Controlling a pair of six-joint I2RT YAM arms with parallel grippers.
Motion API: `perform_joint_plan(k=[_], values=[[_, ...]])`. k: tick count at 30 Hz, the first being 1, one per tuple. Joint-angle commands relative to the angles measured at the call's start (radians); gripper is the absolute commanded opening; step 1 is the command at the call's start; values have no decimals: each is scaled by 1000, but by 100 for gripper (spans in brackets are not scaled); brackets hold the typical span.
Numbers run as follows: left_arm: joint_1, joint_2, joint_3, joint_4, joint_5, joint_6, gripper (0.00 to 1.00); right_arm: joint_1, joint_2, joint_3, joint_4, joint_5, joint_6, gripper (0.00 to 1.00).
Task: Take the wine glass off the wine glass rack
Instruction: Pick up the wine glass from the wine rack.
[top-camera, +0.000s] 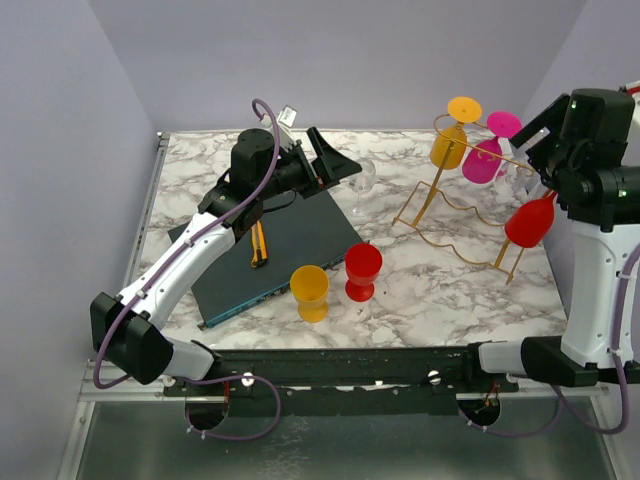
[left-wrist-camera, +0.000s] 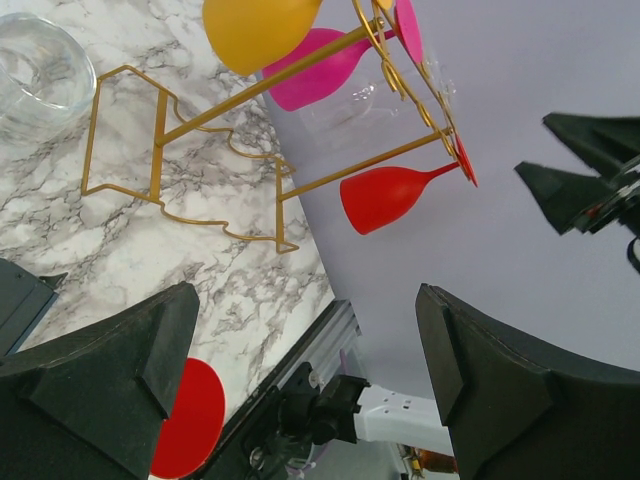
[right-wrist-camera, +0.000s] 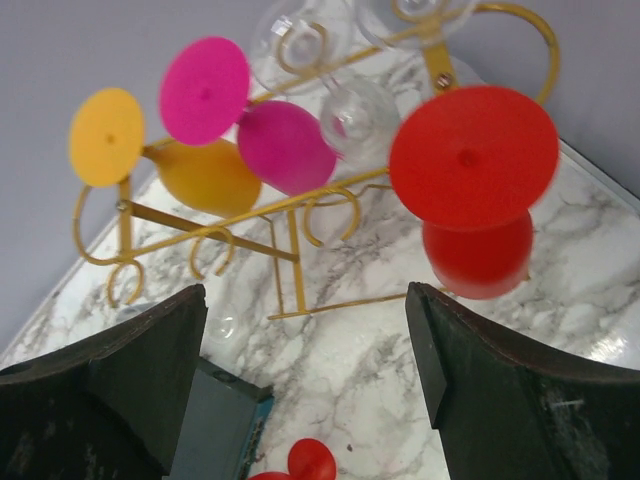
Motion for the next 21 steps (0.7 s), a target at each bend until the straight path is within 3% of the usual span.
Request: perform_joint_plan(k=[1,7,12,17,21], values=[[-7,15,30,26,6,4,99,-17,109,207,15,-74,-73,88],[-9,20,56,9,-11,14,99,-171,219,348,12,-263,-94,86],[-9,24,60,-4,-19,27,99,-174,155,292,21,-244,-62,88],[-9,31,57,-4,-16,25,99,-183,32,88,58,-154,-33,89],[-9,26,49,-4,-13,27,99,-189,6,64,57,-105,-60,91]])
